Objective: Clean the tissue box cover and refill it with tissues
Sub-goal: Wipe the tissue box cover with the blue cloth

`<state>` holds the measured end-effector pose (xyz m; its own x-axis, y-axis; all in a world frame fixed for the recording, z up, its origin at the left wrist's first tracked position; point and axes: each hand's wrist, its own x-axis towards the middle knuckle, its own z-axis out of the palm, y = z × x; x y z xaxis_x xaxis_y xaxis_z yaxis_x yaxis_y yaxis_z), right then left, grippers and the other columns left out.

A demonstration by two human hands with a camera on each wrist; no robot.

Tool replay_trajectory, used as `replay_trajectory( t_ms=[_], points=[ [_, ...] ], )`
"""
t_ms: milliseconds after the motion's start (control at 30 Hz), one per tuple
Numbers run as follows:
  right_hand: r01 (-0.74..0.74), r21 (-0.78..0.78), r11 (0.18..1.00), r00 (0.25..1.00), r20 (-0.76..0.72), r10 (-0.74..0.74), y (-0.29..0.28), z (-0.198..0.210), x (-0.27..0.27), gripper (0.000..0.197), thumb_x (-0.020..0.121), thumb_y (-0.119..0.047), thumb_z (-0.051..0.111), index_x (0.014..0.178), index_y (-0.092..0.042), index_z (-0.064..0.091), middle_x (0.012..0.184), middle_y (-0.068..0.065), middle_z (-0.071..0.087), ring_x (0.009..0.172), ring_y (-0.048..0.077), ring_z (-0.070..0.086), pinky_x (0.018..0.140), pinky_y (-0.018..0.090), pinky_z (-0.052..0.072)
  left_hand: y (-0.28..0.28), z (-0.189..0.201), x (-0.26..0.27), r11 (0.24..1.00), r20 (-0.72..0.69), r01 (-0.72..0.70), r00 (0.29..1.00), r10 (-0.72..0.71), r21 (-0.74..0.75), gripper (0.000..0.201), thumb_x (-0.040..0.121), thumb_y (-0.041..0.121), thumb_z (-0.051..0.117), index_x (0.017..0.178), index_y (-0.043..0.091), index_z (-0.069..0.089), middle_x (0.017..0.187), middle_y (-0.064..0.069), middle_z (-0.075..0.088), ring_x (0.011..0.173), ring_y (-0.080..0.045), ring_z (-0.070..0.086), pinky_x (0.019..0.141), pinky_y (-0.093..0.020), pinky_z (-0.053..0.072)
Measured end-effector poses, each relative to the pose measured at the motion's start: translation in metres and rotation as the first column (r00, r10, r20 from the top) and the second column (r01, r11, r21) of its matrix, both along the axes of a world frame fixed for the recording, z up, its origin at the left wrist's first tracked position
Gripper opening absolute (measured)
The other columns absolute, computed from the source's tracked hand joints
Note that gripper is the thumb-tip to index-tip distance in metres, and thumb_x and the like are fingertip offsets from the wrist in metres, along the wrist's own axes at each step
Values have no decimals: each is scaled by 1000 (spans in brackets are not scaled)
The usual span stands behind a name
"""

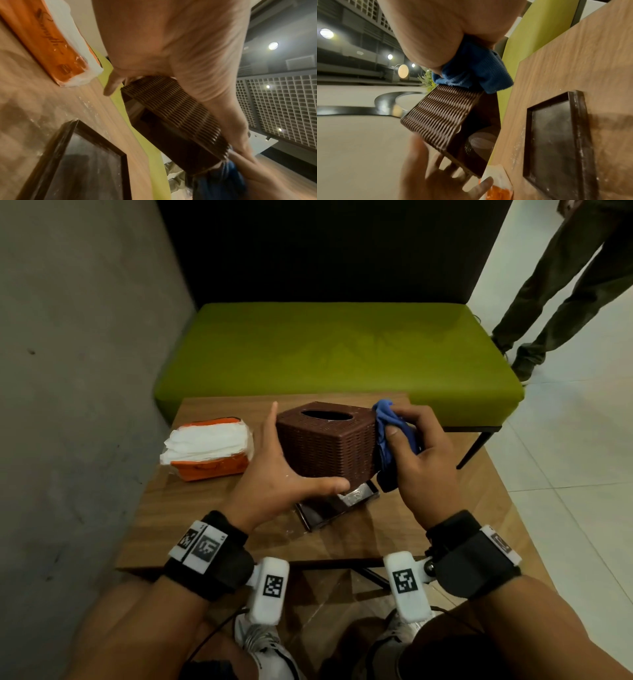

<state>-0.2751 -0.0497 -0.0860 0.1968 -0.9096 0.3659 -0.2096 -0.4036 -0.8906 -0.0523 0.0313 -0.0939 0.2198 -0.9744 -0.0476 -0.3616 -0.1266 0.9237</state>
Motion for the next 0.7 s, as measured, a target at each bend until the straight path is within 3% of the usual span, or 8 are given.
replay_trajectory(
  t_ms=[100,233,433,567,700],
  points=[
    [-11,-67,998,998,-54,8,3,-3,-2,23,103,-14,58,124,-23,63,123,-4,66,117,18,64,96,50,54,-2,-4,-10,997,99,-43,994,38,57,169,34,85,90,164,48,-12,174,10,8,159,-15,20,127,-45,29],
    [-83,-176,981,995,-75,70,4,4,-5,25,100,-2,60,124,-12,65,133,4,64,129,20,59,105,49,51,0,-12,-11,998,119,-55,992,50,37,168,31,90,86,163,50,-9,174,10,6,160,-14,18,129,-49,28],
    [-141,-280,950,966,-250,70,14,25,-9,28,96,3,63,120,-9,69,134,2,62,125,18,57,104,32,49,3,-17,-5,995,15,-54,998,56,-80,155,40,79,95,164,47,5,169,12,21,155,-15,33,124,-49,39],
    [-300,-424,855,846,-532,33,21,41,-8,24,98,-10,62,117,-18,74,131,-2,65,106,26,48,90,33,42,6,-16,6,977,137,-35,988,65,-210,157,45,59,102,167,30,7,162,7,21,155,-14,32,125,-46,38],
    [-511,-364,779,704,-697,136,21,50,13,24,99,-18,62,119,-25,73,124,-4,65,105,22,45,85,33,43,9,-14,15,968,234,-4,970,65,-250,165,44,55,104,168,30,-1,170,0,10,162,-22,18,127,-54,32]
  ],
)
